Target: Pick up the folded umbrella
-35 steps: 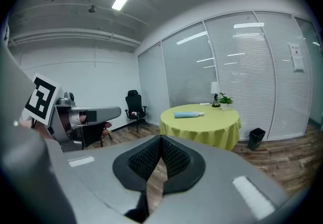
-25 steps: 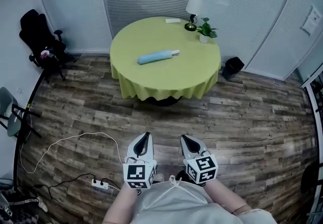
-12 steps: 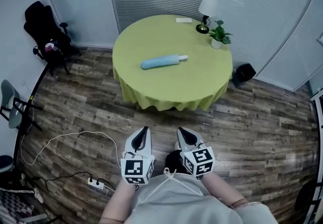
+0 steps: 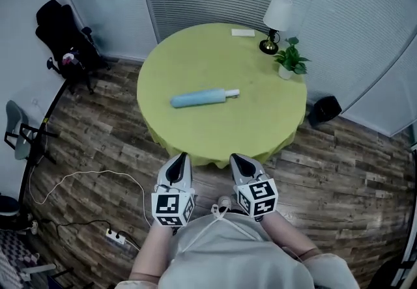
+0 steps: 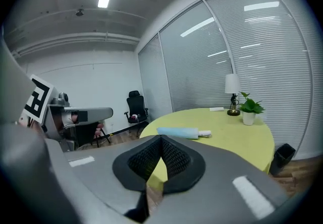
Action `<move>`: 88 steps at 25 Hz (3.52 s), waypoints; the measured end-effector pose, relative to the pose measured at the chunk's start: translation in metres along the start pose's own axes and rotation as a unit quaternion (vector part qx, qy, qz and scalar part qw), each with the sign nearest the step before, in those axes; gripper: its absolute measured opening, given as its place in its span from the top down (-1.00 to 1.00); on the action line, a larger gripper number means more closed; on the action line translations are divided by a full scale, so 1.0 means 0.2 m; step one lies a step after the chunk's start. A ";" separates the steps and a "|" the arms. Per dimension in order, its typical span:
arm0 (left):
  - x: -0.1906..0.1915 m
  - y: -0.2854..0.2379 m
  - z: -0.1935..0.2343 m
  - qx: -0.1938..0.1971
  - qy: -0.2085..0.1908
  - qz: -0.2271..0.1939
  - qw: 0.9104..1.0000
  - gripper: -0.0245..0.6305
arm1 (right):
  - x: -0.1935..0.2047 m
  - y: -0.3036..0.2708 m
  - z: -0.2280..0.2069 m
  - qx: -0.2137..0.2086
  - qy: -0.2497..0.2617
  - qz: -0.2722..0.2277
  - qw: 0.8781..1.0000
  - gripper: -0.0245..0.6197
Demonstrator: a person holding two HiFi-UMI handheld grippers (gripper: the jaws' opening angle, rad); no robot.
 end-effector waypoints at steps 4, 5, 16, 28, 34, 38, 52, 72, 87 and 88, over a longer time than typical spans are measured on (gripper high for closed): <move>-0.01 -0.21 -0.03 -0.005 0.010 -0.003 1.000 0.90 | 0.00 -0.12 -0.17 -0.018 0.016 0.012 1.000 0.92; -0.01 -0.25 -0.03 -0.006 0.013 -0.003 1.000 0.90 | 0.01 -0.15 -0.20 -0.019 0.015 0.014 1.000 0.92; -0.06 -0.72 0.24 0.009 0.014 0.005 1.000 0.90 | -0.02 -0.60 -0.40 -0.015 -0.004 0.046 0.999 0.92; 0.03 -1.46 0.52 0.129 -0.083 0.149 0.977 0.76 | -0.10 -1.19 -0.67 0.054 -0.047 0.080 0.994 0.92; 0.20 -1.72 0.59 0.201 -0.176 0.250 0.931 0.35 | -0.04 -1.39 -0.69 0.066 -0.067 0.104 0.990 0.92; 0.32 -1.85 0.61 0.253 -0.225 0.306 0.890 -0.05 | 0.01 -1.47 -0.71 0.080 -0.083 0.120 0.986 0.92; 0.79 -2.10 0.64 0.300 -0.325 0.471 0.763 -0.24 | 0.18 -1.54 -0.76 0.117 -0.109 0.160 0.974 0.92; 0.93 -2.08 0.67 0.297 -0.364 0.513 0.718 -0.03 | 0.21 -1.48 -0.77 0.135 -0.115 0.163 0.970 0.92; 0.77 -1.90 0.68 0.275 -0.390 0.446 0.757 0.04 | 0.04 -1.41 -0.63 0.127 -0.086 0.137 0.979 0.92; 0.72 -1.90 0.68 0.273 -0.382 0.435 0.768 0.04 | 0.03 -1.41 -0.62 0.127 -0.083 0.135 0.979 0.92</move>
Point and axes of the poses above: the fingertips, and each gripper's own axes: y backward along the fingers, z to its left, x out of its underside, the point moved 1 cm from there along y, backward along the fingers, and after that the axes turned 13 degrees about y, right-handed, at the moved point
